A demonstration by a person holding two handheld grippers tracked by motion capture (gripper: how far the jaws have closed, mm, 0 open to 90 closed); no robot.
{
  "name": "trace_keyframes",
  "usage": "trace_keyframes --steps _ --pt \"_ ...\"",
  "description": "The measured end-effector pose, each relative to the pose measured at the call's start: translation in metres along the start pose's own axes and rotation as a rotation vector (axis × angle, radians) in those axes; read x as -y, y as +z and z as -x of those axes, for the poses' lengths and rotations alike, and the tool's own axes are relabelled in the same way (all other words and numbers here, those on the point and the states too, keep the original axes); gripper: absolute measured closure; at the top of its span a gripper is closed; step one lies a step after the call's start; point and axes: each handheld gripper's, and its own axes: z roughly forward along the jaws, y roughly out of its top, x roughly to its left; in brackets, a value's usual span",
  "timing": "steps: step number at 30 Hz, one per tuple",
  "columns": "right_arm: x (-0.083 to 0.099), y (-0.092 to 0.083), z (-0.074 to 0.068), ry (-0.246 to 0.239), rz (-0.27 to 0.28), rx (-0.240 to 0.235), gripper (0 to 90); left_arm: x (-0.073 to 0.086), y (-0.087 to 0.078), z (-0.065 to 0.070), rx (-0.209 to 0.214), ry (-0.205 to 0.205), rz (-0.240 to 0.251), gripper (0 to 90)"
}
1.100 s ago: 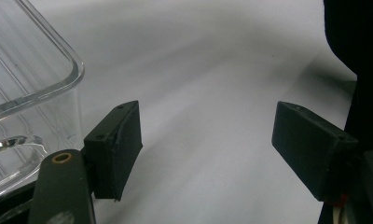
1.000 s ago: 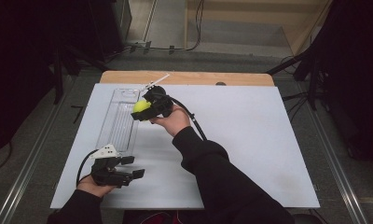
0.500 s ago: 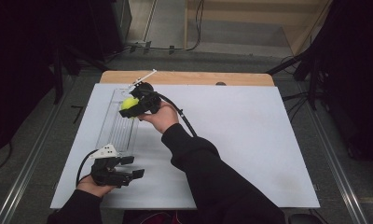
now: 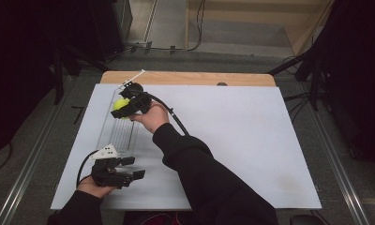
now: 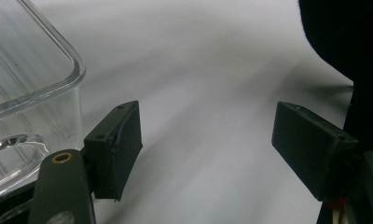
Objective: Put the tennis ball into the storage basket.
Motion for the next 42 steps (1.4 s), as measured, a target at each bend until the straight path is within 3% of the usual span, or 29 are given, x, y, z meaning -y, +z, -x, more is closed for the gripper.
trace_keyframes --steps 17,37,42 --pt "-0.009 0.02 -0.003 0.02 0.002 -0.015 23.5 0.0 0.0 0.0 0.001 0.0 -0.003 24.6" --pt "0.015 0.047 -0.004 0.023 -0.043 0.007 23.0 0.0 0.0 0.0 0.004 -0.001 -0.002 24.6" --pt "0.018 0.051 -0.003 0.027 -0.052 -0.007 22.8 0.0 0.0 0.0 0.003 -0.001 0.0 24.6"
